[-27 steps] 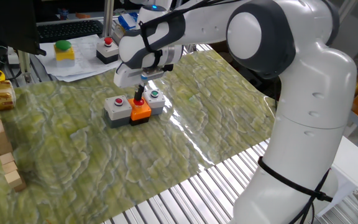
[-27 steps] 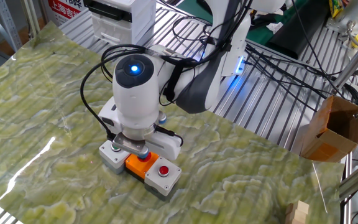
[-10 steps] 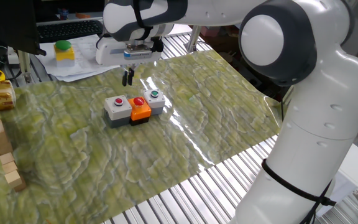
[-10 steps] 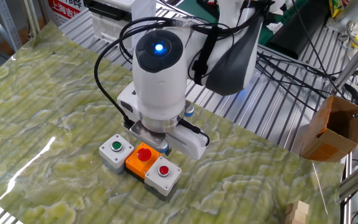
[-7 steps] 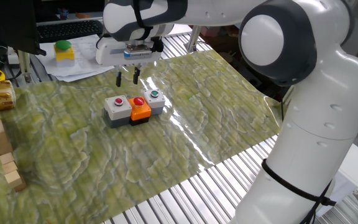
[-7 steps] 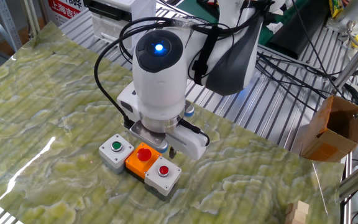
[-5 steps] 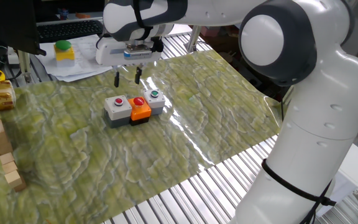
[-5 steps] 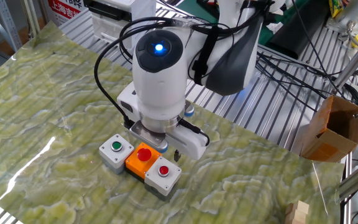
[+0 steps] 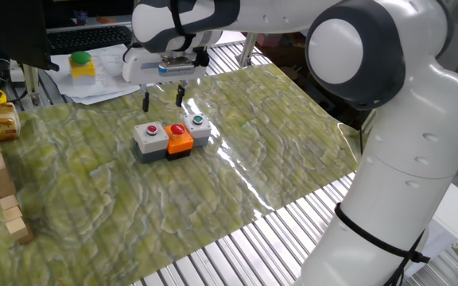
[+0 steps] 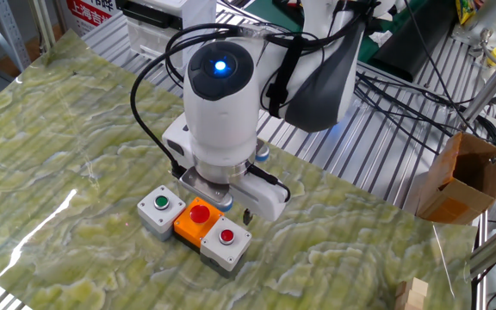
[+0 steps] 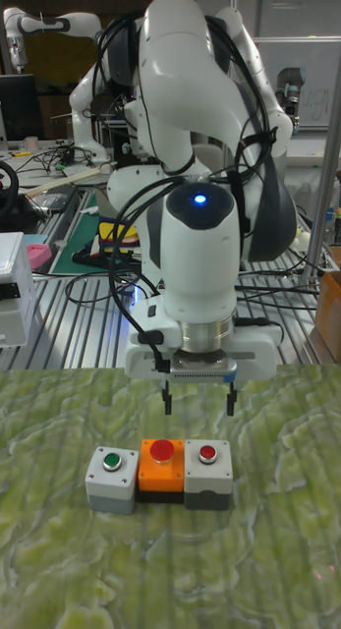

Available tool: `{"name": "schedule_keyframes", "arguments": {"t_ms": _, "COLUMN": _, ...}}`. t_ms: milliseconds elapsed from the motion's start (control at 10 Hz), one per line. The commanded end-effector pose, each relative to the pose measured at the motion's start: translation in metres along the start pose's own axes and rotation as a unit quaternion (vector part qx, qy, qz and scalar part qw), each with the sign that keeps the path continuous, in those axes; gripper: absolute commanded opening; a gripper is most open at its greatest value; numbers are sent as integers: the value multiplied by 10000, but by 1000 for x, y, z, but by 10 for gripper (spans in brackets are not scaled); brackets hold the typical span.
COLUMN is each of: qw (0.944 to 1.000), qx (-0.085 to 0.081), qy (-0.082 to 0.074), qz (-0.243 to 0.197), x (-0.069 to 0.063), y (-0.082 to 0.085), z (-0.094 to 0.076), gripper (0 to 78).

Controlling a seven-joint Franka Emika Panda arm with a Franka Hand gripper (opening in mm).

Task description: Press three buttons from left to right in sequence

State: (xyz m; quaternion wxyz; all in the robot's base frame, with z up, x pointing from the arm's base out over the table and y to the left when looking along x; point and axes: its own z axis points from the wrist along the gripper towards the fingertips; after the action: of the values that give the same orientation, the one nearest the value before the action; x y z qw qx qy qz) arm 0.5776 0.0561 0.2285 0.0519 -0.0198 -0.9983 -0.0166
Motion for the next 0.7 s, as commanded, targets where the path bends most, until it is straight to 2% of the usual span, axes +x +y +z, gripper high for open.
{"name": "schedule_keyframes", "arguments": {"t_ms": 100, "qw": 9996, "qx": -55, "qy": -60, "qz": 255, "x": 10, "y": 37, "z": 26, "gripper": 774}}
{"name": "schedule_keyframes", "arguments": {"t_ms": 500, "qw": 9995, "qx": -73, "qy": -60, "qz": 306, "x": 15, "y": 40, "z": 27, "gripper": 774}}
{"name": "schedule_keyframes", "arguments": {"t_ms": 700, "qw": 9994, "qx": -95, "qy": -81, "qz": 314, "x": 11, "y": 41, "z": 32, "gripper": 774}}
